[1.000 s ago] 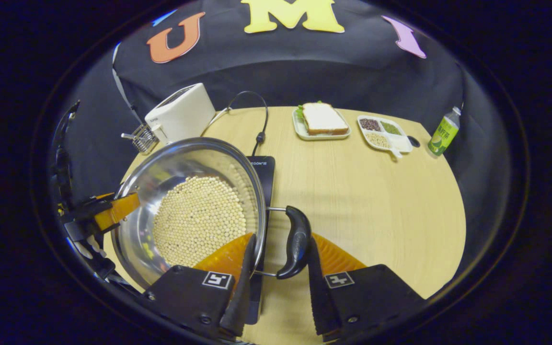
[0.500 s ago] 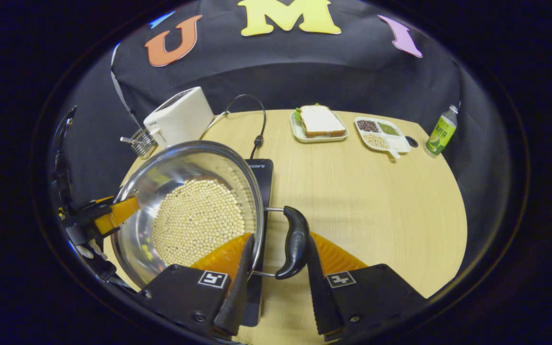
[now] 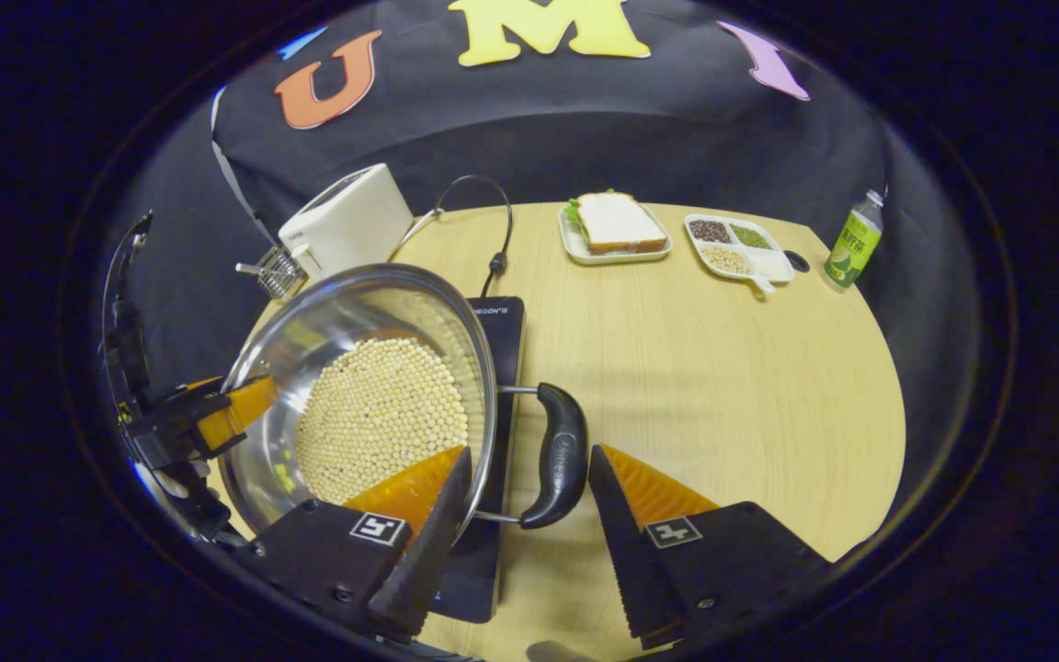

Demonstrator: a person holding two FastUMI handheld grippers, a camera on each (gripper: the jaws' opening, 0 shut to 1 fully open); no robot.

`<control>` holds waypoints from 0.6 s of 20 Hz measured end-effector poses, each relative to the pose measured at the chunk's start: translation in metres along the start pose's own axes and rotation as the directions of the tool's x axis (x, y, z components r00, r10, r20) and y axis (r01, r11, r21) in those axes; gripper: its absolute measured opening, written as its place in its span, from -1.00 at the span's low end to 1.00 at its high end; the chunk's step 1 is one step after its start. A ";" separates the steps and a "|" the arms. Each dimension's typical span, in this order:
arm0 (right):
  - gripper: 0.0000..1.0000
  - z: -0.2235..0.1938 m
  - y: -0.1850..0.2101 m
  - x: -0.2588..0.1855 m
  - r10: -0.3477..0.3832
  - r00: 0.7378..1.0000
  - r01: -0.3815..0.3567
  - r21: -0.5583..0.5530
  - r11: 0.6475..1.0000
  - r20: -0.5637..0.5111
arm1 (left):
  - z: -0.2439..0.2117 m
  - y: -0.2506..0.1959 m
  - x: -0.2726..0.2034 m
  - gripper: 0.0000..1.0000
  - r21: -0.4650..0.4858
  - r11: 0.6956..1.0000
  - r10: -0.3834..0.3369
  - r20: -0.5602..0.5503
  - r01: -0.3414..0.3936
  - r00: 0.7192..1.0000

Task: First push the handle of the pot to place it horizontally, then grasp the pot with both hands and set it on the induction cooktop.

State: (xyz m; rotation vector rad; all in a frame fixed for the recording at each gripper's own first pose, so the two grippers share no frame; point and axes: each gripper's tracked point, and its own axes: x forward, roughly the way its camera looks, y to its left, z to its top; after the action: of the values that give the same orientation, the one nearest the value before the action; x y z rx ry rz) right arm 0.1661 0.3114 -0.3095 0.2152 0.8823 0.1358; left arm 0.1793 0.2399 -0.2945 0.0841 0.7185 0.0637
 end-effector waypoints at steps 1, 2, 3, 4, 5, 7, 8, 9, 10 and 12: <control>0.73 0.004 -0.003 -0.007 0.005 1.000 -0.004 -0.027 1.000 0.021 | 0.005 0.002 -0.008 0.94 0.014 1.000 0.014 0.020 -0.015 1.000; 0.77 0.010 -0.005 -0.015 0.008 0.999 -0.005 -0.063 0.998 0.047 | 0.011 0.004 -0.017 0.94 0.030 0.999 0.031 0.046 -0.032 0.998; 0.72 0.019 -0.011 -0.028 0.000 0.996 0.010 -0.103 0.995 0.094 | 0.020 0.007 -0.028 0.94 0.042 0.998 0.044 0.086 -0.048 0.995; 0.79 0.029 -0.014 -0.042 -0.002 0.990 0.022 -0.138 0.990 0.142 | 0.030 0.006 -0.042 0.94 0.048 0.997 0.054 0.127 -0.061 0.990; 0.71 0.037 -0.016 -0.056 0.001 0.983 0.031 -0.170 0.985 0.186 | 0.037 0.006 -0.057 0.94 0.053 0.995 0.070 0.161 -0.079 0.985; 0.75 0.052 -0.021 -0.089 0.013 0.964 0.044 -0.210 0.977 0.265 | 0.055 -0.007 -0.091 0.94 0.063 0.994 0.075 0.239 -0.093 0.968; 0.73 0.060 -0.024 -0.110 0.029 0.951 0.039 -0.215 0.976 0.307 | 0.065 -0.020 -0.113 0.94 0.060 0.994 0.068 0.280 -0.088 0.958; 0.70 0.066 -0.026 -0.130 0.039 0.939 0.037 -0.214 0.976 0.342 | 0.076 -0.035 -0.135 0.94 0.060 0.995 0.058 0.329 -0.082 0.942; 0.70 0.073 -0.031 -0.152 0.041 0.926 0.044 -0.215 0.976 0.375 | 0.088 -0.049 -0.157 0.93 0.059 0.995 0.049 0.371 -0.076 0.927; 0.75 0.081 -0.046 -0.193 0.051 0.897 0.054 -0.224 0.973 0.439 | 0.110 -0.078 -0.200 0.92 0.060 0.997 0.022 0.445 -0.055 0.895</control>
State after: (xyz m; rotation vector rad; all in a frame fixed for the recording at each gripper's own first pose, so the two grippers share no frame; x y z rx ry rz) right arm 0.1094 0.2161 -0.1260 0.0220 0.4053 0.1785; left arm 0.1036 0.1392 -0.0890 0.1756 0.2590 0.0537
